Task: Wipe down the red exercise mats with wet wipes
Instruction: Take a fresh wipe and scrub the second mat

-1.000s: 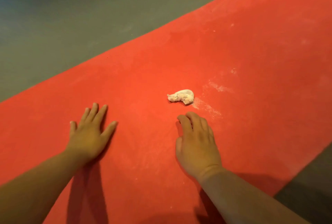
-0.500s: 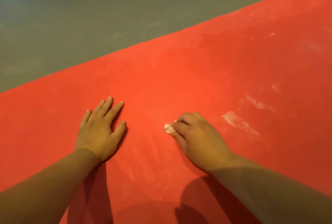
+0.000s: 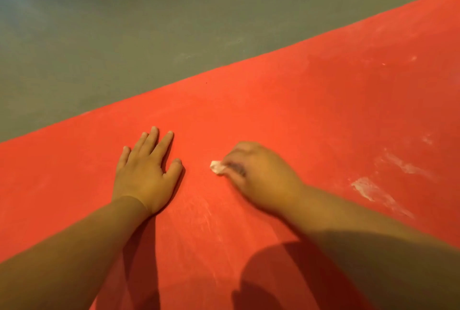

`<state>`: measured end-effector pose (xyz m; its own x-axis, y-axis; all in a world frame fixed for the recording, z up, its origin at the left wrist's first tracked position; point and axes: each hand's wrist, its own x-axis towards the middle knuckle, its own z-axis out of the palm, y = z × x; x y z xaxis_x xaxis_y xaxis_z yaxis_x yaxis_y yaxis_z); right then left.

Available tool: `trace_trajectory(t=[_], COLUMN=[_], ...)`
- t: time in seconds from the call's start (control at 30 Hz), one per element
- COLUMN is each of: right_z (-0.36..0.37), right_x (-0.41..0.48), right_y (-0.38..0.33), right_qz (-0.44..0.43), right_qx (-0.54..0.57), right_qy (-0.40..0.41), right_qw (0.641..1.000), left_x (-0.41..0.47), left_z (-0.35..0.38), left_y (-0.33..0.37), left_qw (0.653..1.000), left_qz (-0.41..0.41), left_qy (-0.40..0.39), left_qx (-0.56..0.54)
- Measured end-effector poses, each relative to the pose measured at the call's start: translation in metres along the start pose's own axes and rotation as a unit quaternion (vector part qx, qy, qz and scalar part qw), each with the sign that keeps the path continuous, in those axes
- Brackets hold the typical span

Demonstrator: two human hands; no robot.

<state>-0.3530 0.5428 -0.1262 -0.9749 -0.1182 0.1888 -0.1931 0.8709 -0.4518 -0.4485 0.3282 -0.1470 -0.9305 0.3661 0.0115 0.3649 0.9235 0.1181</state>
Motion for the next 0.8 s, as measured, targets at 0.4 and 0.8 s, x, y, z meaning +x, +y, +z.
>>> trace_trajectory(t=[0.4,0.8], right_z=[0.025,0.03], right_x=[0.067,0.114], right_y=[-0.016,0.009], right_qz=[-0.059,0.051], right_qx=[-0.03,-0.034], right_qy=[-0.024,0.05], right_qw=[0.997,0.997], left_x=[0.042,0.062], left_z=[0.001,-0.002], left_y=[-0.017,-0.021], left_qw=[1.0,0.999], left_qz=[-0.013,-0.029], left_qy=[-0.002,0.0], left_qx=[0.007,0.017])
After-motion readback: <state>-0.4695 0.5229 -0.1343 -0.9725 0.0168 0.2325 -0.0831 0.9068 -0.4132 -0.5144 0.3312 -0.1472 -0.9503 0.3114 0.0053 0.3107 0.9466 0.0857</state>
